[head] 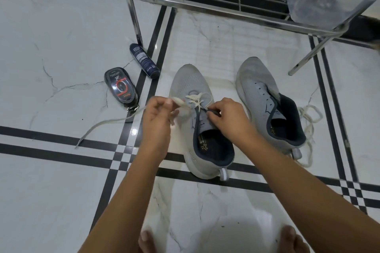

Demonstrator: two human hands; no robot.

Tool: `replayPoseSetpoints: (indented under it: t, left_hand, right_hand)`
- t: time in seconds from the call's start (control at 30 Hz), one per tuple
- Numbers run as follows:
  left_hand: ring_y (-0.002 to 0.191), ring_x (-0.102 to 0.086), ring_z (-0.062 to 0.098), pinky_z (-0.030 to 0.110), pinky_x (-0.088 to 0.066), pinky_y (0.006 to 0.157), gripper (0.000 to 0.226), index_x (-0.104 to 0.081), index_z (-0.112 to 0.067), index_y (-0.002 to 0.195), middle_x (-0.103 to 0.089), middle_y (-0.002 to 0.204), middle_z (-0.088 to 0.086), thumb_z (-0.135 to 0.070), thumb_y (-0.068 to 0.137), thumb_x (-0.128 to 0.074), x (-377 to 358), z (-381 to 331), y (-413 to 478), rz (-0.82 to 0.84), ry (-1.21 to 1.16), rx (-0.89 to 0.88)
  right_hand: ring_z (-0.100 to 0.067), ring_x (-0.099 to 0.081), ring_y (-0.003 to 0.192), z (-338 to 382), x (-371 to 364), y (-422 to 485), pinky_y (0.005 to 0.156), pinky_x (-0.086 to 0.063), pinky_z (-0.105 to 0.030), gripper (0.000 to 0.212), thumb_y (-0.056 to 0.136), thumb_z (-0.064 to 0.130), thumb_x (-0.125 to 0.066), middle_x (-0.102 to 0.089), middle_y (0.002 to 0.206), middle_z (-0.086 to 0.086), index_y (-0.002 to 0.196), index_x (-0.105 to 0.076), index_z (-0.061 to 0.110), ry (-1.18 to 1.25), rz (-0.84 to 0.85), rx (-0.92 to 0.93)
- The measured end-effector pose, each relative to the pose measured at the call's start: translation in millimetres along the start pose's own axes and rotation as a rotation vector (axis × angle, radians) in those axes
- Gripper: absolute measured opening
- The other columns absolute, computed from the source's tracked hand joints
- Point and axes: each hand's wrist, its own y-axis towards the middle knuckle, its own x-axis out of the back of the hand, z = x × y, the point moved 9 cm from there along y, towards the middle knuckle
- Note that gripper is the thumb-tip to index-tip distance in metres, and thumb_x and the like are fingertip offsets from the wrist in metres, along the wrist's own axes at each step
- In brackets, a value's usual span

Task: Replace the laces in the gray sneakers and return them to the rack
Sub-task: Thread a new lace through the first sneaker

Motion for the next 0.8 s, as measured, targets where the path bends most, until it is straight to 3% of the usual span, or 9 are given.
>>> replayPoseSetpoints:
  t: [0.07, 0.13, 0.2, 0.27, 0.33, 0.47, 0.57, 0.67, 0.8]
  left_hand:
    - [0.059, -0.055, 0.018, 0.035, -0.053, 0.071, 0.021, -0.045, -0.012, 0.075, -0.055, 0.064, 0.005, -0.008, 0.095, -0.041, 23.6, -21.2, 1.1, -0.096, -0.317, -0.006]
    - [0.045, -0.044, 0.014, 0.029, -0.052, 0.056, 0.019, -0.044, -0.011, 0.073, -0.045, 0.053, 0.002, -0.006, 0.092, -0.04, 46.6, -33.0, 1.8, -0.243, -0.278, 0.01]
    - [0.044, -0.046, 0.012, 0.025, -0.048, 0.051, 0.018, -0.047, -0.011, 0.076, -0.048, 0.059, 0.002, -0.009, 0.093, -0.042, 45.7, -32.3, 1.0, -0.269, 0.162, 0.047]
    - [0.053, -0.051, 0.009, 0.027, -0.043, 0.058, 0.02, -0.049, -0.013, 0.074, -0.052, 0.066, 0.0, -0.018, 0.093, -0.047, 30.9, -19.9, 1.1, -0.204, 0.52, 0.069]
    - [0.063, -0.049, 0.011, 0.031, -0.039, 0.068, 0.025, -0.048, -0.013, 0.069, -0.051, 0.067, -0.001, -0.027, 0.09, -0.049, 23.3, -12.7, 0.6, -0.171, 0.778, 0.022]
    - [0.088, -0.045, 0.026, 0.038, -0.027, 0.081, 0.029, -0.05, -0.012, 0.062, -0.053, 0.077, 0.004, -0.036, 0.073, -0.037, 40.8, -30.0, -5.2, -0.287, 1.25, -0.029]
    - [0.108, -0.04, 0.032, 0.043, -0.025, 0.094, 0.031, -0.061, -0.01, 0.089, -0.055, 0.104, 0.009, -0.034, 0.082, -0.044, 41.2, -31.4, -4.6, -0.149, 1.749, 0.044]
    - [0.124, -0.033, 0.03, 0.044, -0.02, 0.103, 0.042, -0.055, -0.015, 0.12, -0.046, 0.13, 0.007, -0.042, 0.088, -0.048, 1.7, -31.7, 11.8, 0.043, 1.734, -0.133]
    - [0.119, -0.041, 0.03, 0.042, -0.024, 0.099, 0.039, -0.062, -0.017, 0.108, -0.059, 0.116, 0.007, -0.047, 0.092, -0.043, -35.8, 0.3, 32.2, 0.292, 1.702, -0.035]
  right_hand:
    - [-0.026, -0.054, 0.101, -1.5, 0.3, 0.0, 0.071, -0.029, -0.018, 0.025, 0.094, 0.018, -0.051, -0.054, 0.11, -0.017, 0.11, -0.066, 0.004, -0.041, -0.026, -0.017]
    - [-0.027, -0.053, 0.102, 0.0, -1.6, 0.5, 0.075, -0.033, -0.022, 0.026, 0.095, 0.018, -0.049, -0.053, 0.113, -0.017, 0.111, -0.064, 0.004, -0.061, -0.022, -0.03]
    - [-0.027, -0.054, 0.101, 4.1, -4.1, 0.1, 0.075, -0.035, -0.024, 0.027, 0.096, 0.018, -0.047, -0.052, 0.114, -0.017, 0.111, -0.064, 0.003, -0.078, -0.009, -0.031]
    - [-0.027, -0.054, 0.099, 6.4, -3.2, -1.0, 0.072, -0.034, -0.025, 0.027, 0.096, 0.018, -0.046, -0.052, 0.112, -0.016, 0.108, -0.064, 0.002, -0.09, -0.024, -0.034]
    - [-0.027, -0.054, 0.097, 7.6, -1.1, -2.4, 0.069, -0.032, -0.025, 0.027, 0.096, 0.018, -0.046, -0.052, 0.11, -0.015, 0.106, -0.064, 0.001, -0.1, -0.039, -0.031]
    - [-0.026, -0.054, 0.096, 7.2, 0.4, -2.9, 0.069, -0.032, -0.024, 0.026, 0.095, 0.018, -0.046, -0.052, 0.11, -0.015, 0.103, -0.063, 0.001, -0.098, -0.043, -0.04]
    - [-0.025, -0.053, 0.096, 7.7, -0.2, -2.4, 0.071, -0.035, -0.026, 0.025, 0.094, 0.019, -0.048, -0.051, 0.11, -0.013, 0.104, -0.062, 0.001, -0.066, -0.041, -0.047]
    - [-0.024, -0.054, 0.092, 6.8, 1.7, 1.5, 0.071, -0.038, -0.026, 0.024, 0.091, 0.022, -0.052, -0.055, 0.104, -0.012, 0.1, -0.063, 0.002, 0.0, -0.038, -0.078]
    - [-0.015, -0.051, 0.07, 5.7, 19.4, 5.6, 0.058, -0.036, -0.027, 0.022, 0.089, 0.024, -0.053, -0.061, 0.081, -0.005, 0.087, -0.065, 0.005, 0.127, -0.099, -0.124]
